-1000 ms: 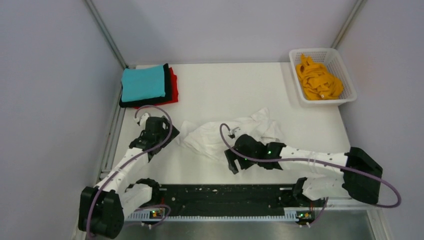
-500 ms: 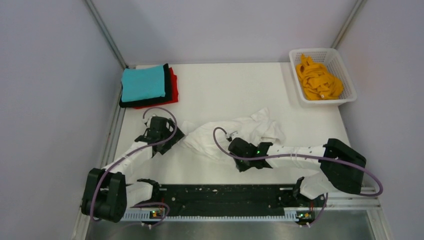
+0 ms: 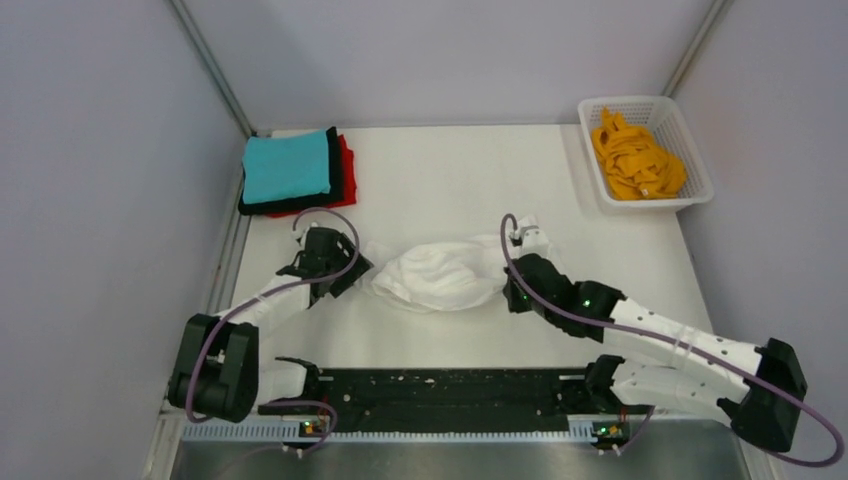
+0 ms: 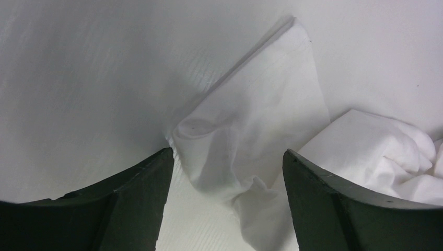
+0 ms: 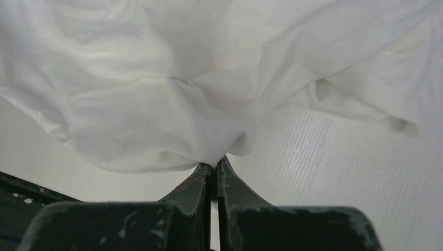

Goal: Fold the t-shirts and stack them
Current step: Flatten out the tshirt

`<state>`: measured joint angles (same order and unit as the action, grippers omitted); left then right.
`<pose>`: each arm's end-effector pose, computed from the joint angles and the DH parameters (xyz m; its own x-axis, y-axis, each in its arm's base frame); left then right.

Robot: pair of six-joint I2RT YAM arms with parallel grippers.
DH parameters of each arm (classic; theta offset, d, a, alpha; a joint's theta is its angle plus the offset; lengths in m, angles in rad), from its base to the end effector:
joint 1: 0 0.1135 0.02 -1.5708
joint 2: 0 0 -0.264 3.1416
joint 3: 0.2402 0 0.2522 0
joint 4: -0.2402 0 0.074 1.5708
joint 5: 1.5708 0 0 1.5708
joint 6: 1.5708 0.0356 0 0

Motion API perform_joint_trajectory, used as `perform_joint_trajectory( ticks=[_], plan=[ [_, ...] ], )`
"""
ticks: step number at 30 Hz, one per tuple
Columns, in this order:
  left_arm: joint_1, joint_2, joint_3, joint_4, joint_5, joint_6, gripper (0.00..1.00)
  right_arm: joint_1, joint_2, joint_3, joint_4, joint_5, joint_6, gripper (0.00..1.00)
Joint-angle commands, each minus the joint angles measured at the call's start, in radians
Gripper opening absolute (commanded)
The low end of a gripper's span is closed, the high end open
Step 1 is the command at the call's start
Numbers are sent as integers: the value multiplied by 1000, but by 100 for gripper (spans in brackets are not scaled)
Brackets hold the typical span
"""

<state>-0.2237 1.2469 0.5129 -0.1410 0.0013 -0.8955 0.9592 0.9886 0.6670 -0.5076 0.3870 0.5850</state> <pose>0.2226 -0.0507 0.1601 -0.6417 -0.6545 -0.3999 -0.4450 0.7423 -0.5009 0.1249 0.1548 0.2346 -0.6908 -0.0945 -0.7168 -0.2763 0.9507 0.1410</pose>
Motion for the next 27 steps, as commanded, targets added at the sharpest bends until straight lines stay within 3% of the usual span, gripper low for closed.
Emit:
perform_joint_trajectory(
  ticks=[1,7,9,10,18,27],
  plan=[
    [-36,80,-6,-23,27,-12,65,-20,-102,-24,-50,67,-17,0],
    [-82,154,-6,-54,-21,-30,41,-26,-142,-29,-68,116,-15,0],
    [-85,167,-5,-53,-25,-30,17,-26,-147,-27,-69,137,-14,0],
    [-85,168,2,-67,-33,-31,0,-27,-148,-24,-72,148,-12,0],
    [-85,-12,171,-270,-264,-63,0,-28,-191,71,-66,366,61,0],
    [-86,-264,476,-383,-451,2,0,-28,-296,292,-37,479,-103,0]
  ],
)
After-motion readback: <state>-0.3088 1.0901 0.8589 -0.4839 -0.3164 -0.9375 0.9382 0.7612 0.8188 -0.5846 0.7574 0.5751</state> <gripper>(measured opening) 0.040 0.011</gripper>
